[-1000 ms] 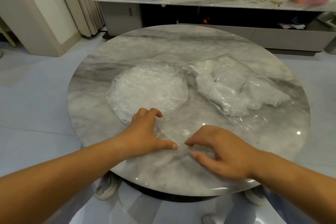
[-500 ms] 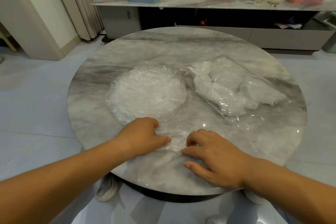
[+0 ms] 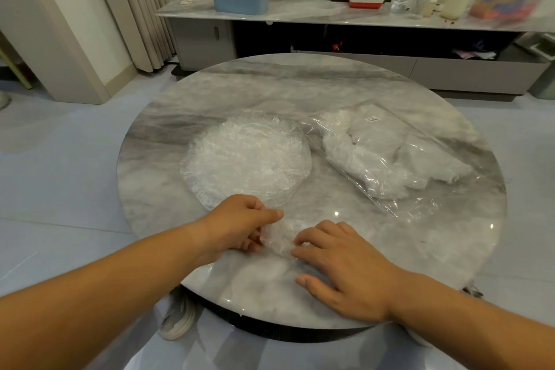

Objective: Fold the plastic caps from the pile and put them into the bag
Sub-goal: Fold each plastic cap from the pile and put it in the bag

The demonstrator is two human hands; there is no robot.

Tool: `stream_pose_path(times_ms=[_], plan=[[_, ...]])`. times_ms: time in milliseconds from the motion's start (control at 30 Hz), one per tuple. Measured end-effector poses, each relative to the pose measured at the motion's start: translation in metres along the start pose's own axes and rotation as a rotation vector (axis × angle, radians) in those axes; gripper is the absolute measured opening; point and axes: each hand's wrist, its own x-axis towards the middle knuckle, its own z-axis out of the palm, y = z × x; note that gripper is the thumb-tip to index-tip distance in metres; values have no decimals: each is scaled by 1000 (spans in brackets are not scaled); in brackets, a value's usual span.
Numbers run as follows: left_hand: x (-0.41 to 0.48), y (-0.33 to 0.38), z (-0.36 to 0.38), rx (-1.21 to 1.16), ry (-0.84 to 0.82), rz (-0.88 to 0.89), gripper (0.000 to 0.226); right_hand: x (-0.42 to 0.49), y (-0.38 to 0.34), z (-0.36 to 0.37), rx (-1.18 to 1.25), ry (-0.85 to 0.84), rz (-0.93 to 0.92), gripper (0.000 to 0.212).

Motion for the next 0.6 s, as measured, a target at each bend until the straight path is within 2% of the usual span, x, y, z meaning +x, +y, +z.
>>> stream_pose_path(times_ms=[167, 267, 367, 467, 533, 600], plan=[[-6, 6, 8, -191, -136, -2, 30, -2, -1, 6, -26, 17, 2, 48], [-6, 8, 14, -269, -163, -14, 33, -11, 0, 6, 57, 30, -2, 47], [-5, 8, 20, -277, -187, -38, 25, -25, 6, 1, 168, 144, 6, 39], [-6, 8, 23, -260, -210, -56, 27, -35, 9, -2, 114, 291, -1, 30], [-7, 10, 24, -261, -235, -66, 29, -36, 8, -3, 60, 312, -32, 30], [-8, 12, 24, -255, -262, -72, 31, -33, 5, -1, 22, 260, -43, 35]])
